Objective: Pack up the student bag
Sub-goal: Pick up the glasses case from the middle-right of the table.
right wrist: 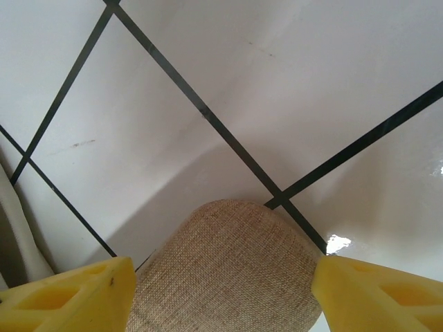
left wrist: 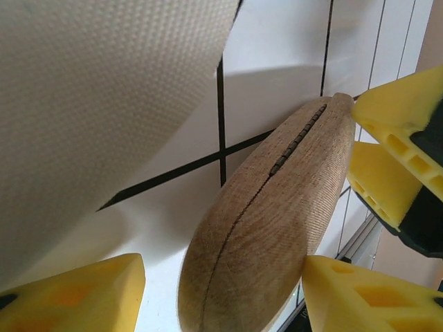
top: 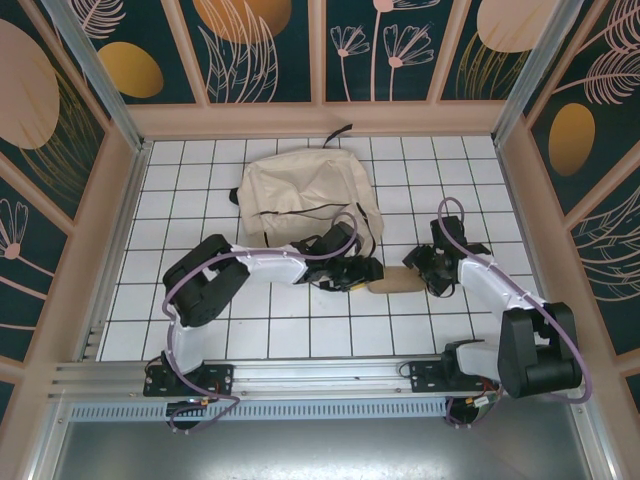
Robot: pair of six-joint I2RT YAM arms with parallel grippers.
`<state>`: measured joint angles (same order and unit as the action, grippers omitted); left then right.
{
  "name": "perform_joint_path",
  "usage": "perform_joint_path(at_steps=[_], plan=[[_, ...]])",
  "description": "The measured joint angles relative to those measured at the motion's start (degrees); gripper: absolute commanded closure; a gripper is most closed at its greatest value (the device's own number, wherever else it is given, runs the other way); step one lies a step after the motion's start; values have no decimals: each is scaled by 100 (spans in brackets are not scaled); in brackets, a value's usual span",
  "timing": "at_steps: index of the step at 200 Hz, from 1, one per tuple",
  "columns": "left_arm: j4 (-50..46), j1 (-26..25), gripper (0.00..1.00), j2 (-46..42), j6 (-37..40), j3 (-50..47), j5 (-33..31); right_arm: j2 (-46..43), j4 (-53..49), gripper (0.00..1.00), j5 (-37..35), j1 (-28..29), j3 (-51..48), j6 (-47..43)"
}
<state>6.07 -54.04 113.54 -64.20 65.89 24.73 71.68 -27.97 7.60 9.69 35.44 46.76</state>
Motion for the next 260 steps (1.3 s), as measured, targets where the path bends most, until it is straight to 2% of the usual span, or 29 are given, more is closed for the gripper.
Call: perform_joint_path(at_steps=[56,129,171,214,234,260], plan=[[619,2,50,87,-256,50,341,0,221,28,256,-22,-90,13],[798,31,74,96,-363,48,459,11,227,28,299,-50,-225,155],[824,31,77,61,-297,39,361,0,39,23,304,-166,-46,118],[643,229,78,-334,-39,0,216,-177,31,19,380,-428,656,-236],[531,474,78,-667,131,-4,164,-323,306,18,688,-522,914,-444],[422,946,78,-1200,378,-59,122,-479,953,18,1440,-632,981,-533]])
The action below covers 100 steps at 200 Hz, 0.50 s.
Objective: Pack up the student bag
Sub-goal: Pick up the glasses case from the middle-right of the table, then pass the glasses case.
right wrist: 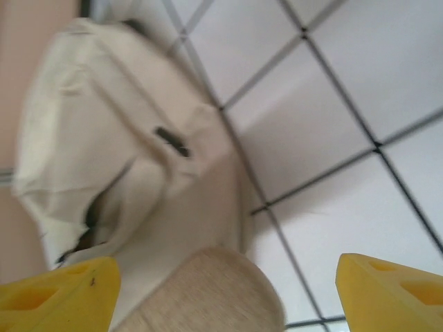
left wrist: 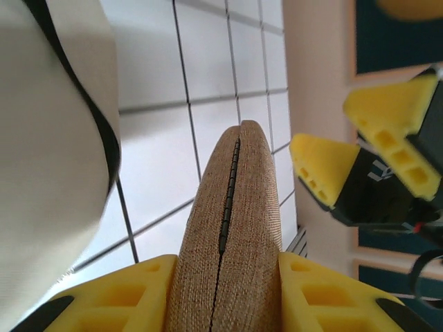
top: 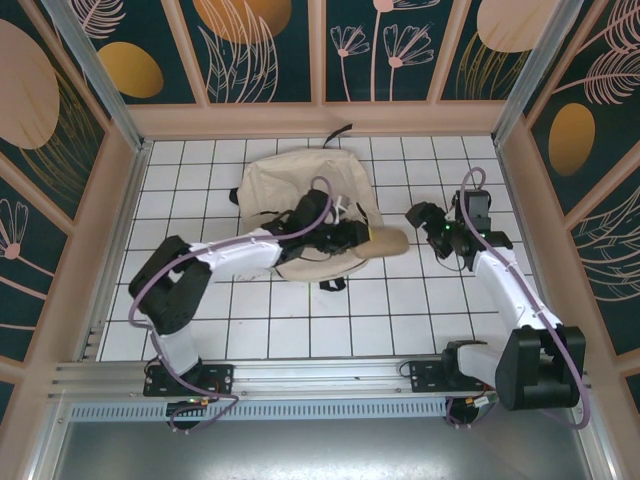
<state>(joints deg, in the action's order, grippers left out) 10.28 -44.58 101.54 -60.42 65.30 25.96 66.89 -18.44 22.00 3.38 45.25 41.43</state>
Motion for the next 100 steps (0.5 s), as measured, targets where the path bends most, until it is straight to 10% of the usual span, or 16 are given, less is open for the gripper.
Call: perform_joint_path(at_steps=[100], plan=[[433,1056,78,-1001,-647,-70,-92,911,5187,20,1416,1266,-708,3045]])
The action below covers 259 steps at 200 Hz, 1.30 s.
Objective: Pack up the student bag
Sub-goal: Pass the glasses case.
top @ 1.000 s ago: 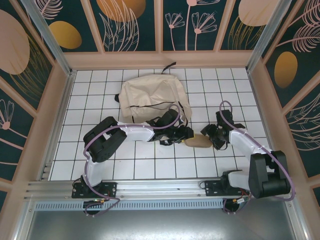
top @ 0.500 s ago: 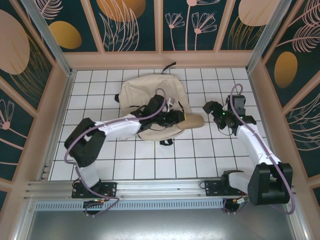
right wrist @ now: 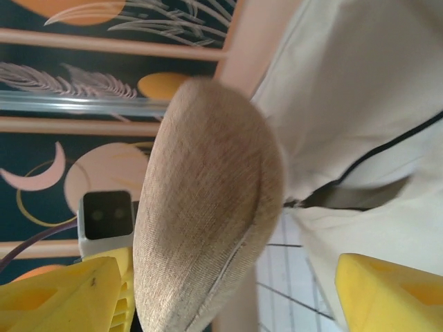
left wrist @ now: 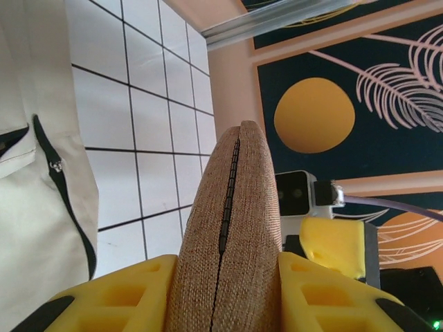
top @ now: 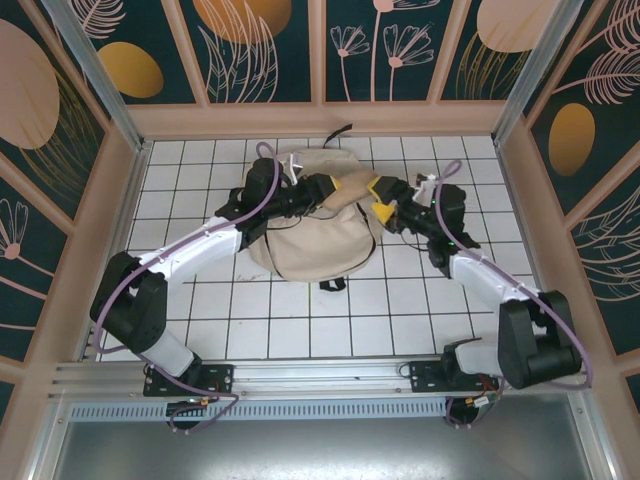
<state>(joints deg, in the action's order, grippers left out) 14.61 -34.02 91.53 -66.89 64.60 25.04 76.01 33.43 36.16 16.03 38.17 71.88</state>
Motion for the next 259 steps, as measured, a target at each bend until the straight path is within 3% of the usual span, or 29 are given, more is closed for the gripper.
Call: perform_joint_path(at_steps=[65,115,129,154,175,192,220,235,259], plan=[[605,103,78,-155,-981,-264,31,811,1464,35,-225,444,302,988],[859,114,77,-155,-1405,-452,149,1322,2273,61,-402,638,461,1613],[879,118,76,-155,-1403,-452,138,1320,2295,58,-444,647,461,1641],[879,118,78,-155,-1397,-455,85,1311,2225,41,-503,691,461,1578],[903,118,79,-155,-1394,-455,37,1268,2116,40,-507,754,461,1543],[920,118,79,-136,-1377,-442,0,1200,2103,46,-507,789,452,1534],[938,118,79,4,-1355,-280,0,1134,2122,68,-564,800,437,1558],[940,118,72,74,-1333,-205,9,1134,2120,73,-636,791,437,1561],[905,118,36,118,-1165,-190,-55,1134,1906,77,-610,774,446,1421]])
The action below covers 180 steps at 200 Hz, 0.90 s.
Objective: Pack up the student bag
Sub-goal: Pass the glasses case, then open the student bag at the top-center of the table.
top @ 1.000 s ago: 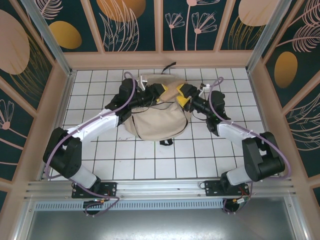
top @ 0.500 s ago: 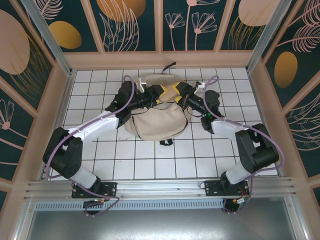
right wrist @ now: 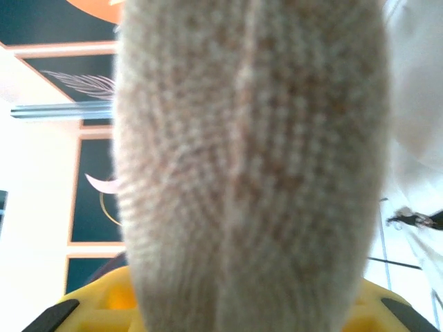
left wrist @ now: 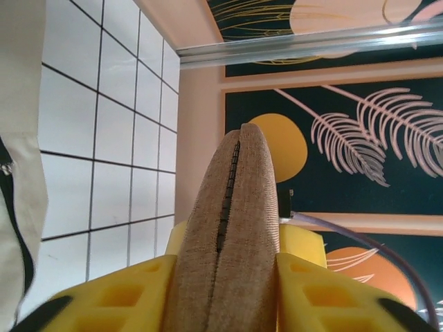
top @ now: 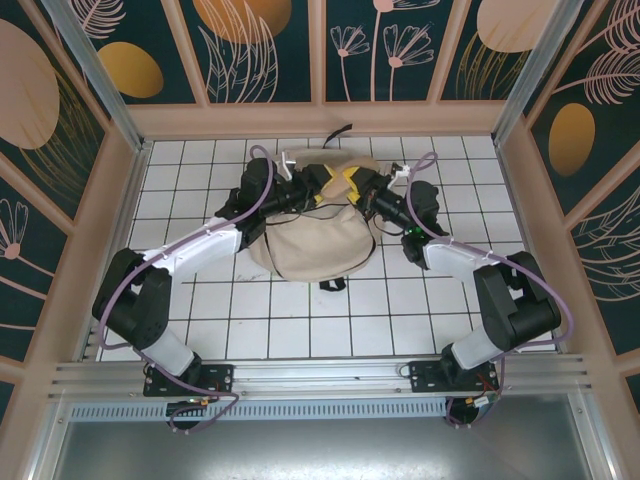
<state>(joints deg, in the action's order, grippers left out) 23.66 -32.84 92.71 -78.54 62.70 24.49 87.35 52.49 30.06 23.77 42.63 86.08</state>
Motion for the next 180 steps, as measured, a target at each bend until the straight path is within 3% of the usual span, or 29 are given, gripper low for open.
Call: perform_joint_path(at_steps=[38,75,115,148,180], plan=[[-997,90,11,-44,984,199,-708,2,-1104,76,264,-90,136,-721],[-2347,205,9,-382,2514,289,-1788,2,-2371,76,343,-146,313,-1812],[-3320,184,9,-264,4330,874,-2216,0,-3230,76,339,-476,184,-2435],[-4013,-81,13,492,5217,1775,-2730,-116,-3526,76,269,-664,-85,-2549],[-4833,-417,28,1526,5515,2754,-3268,-225,-3585,76,232,-697,-297,-2555]])
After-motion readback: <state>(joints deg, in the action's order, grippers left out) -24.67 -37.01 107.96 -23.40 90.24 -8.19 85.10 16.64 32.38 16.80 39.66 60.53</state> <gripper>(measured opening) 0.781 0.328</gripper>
